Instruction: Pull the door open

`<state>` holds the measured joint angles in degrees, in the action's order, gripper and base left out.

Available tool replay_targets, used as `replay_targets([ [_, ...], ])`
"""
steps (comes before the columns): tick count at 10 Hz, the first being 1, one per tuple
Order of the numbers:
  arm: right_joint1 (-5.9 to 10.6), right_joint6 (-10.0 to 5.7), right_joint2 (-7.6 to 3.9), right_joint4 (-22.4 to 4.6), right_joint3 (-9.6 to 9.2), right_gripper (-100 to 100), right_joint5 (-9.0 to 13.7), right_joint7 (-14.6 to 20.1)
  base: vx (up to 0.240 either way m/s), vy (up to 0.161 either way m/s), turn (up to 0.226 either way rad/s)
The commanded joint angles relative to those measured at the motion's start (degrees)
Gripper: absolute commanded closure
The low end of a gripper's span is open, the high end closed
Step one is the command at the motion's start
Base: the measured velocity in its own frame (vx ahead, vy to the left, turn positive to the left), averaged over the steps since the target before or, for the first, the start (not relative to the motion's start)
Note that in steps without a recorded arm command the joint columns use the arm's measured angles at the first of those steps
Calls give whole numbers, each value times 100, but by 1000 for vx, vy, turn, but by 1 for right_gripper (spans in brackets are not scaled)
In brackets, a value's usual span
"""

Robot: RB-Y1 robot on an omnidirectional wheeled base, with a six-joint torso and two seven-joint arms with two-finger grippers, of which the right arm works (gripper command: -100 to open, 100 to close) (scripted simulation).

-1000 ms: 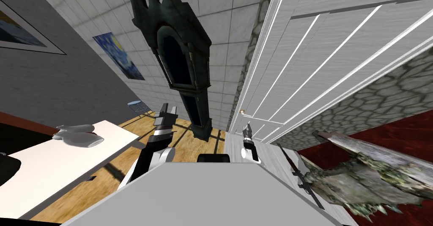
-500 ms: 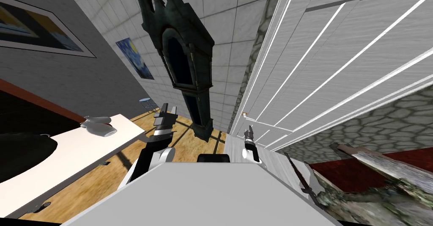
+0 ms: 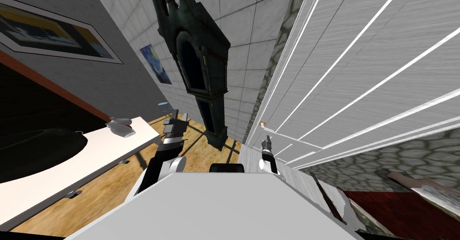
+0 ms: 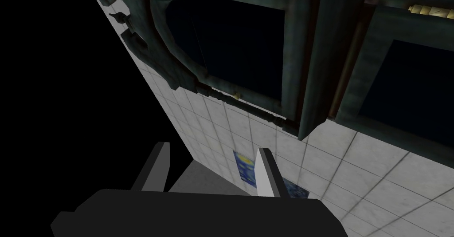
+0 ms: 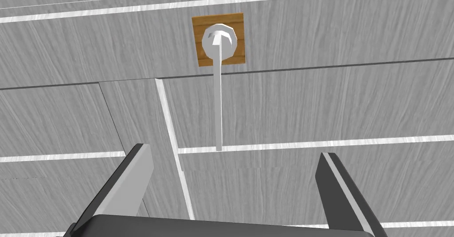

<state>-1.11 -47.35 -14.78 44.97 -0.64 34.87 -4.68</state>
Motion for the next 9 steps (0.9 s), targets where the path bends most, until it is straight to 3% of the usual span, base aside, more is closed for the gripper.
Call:
replay_targets([
  [1, 84, -65, -23, -233, -2, -100, 68, 7, 20, -79, 116],
  [4, 202, -145, -84, -611, 10, -100, 228, 5, 18, -81, 134],
  [5, 230, -175, -80, -644, -7, -100, 182, 47, 7, -47, 39],
  [9, 110, -351, -314, -963, 273, -100, 481, 230, 93, -73, 293],
])
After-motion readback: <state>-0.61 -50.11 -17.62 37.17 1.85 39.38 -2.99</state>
